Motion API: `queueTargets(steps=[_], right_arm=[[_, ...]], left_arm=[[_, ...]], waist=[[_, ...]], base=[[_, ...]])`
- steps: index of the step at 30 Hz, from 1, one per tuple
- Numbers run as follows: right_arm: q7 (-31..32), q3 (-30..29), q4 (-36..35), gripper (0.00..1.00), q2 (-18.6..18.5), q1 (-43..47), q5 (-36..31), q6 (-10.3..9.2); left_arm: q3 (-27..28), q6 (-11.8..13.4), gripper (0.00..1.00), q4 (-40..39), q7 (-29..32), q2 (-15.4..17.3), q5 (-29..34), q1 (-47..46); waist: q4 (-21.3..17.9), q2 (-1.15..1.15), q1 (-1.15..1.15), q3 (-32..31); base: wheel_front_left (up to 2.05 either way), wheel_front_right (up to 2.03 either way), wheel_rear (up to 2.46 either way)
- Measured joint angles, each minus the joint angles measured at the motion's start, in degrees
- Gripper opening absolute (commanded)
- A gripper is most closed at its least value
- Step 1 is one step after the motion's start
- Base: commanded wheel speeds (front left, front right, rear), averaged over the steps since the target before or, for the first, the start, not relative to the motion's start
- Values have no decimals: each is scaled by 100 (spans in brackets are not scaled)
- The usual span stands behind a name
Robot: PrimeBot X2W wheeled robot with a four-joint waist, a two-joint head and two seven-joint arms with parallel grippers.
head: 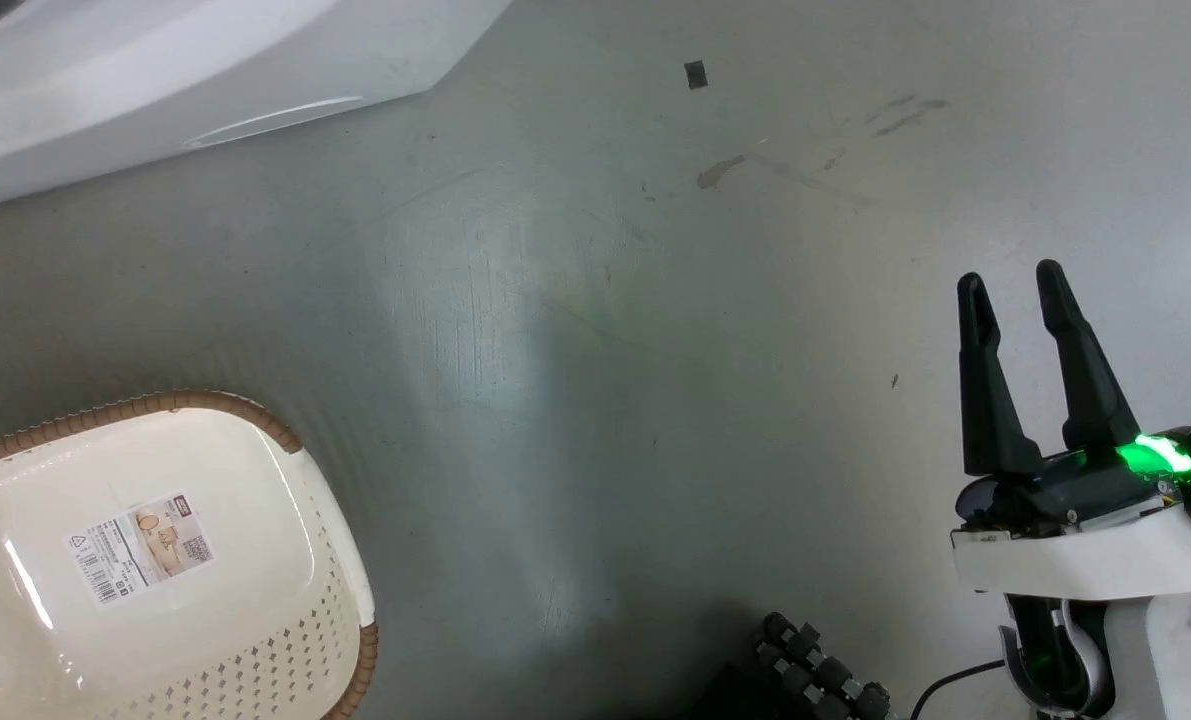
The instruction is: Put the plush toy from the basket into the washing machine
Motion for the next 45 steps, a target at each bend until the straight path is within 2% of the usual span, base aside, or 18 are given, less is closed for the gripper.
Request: queueTargets(steps=[3,6,7,10,14,20,30,33,36,41,45], right_arm=[[0,-3,13,100,-1,-3,4,0],[0,3,33,100,0,-31,4,0],[0,-2,37,100,0,-53,4,0],[0,-46,51,100,0,-114,-12,0],[0,-178,71,100,0,-116,-144,0],[0,-430,73,100,-1,-76,-391,0],[0,-604,132,100,-1,297,-805,0],[0,-634,120,100,0,408,-942,0],[0,-687,111,100,2,531,-1062,0],[0,-758,105,100,1,828,-1236,0],[0,-781,92,100,1,967,-1276,0]], left_arm=[[-468,0,0,-84,44,93,-270,-2],[-689,-1,2,-140,-113,258,-494,-66],[-740,-1,100,-137,-271,300,-503,-80],[-844,-1,100,3,-605,337,-545,-93],[-877,-1,100,258,-1227,213,-666,-49],[-925,31,100,642,-2304,-209,-824,647],[-591,423,100,904,-4434,-1078,-1438,2097],[-482,493,100,732,-4942,-1244,-1636,2512],[-389,677,100,477,-5360,-1381,-1738,3046],[-181,1034,100,-233,-5578,-1613,-1858,4129],[259,1382,100,-1205,-5609,-1818,-1862,5004]], waist=[[20,0,-1,-4],[53,0,0,-11],[65,0,0,-25],[112,0,-1,-105],[210,0,-1,-319],[451,0,-1,-850],[1021,0,-2,-2085],[1253,0,-2,-2424],[1484,0,-2,-2747],[1845,0,-2,-3270],[2134,0,-3,-3594]], base=[[0,0,0],[0,0,0],[0,0,0],[0,0,0],[0,0,0],[0,0,0],[0,0,0],[0,0,0],[0,0,0],[0,0,0],[0,0,0]])
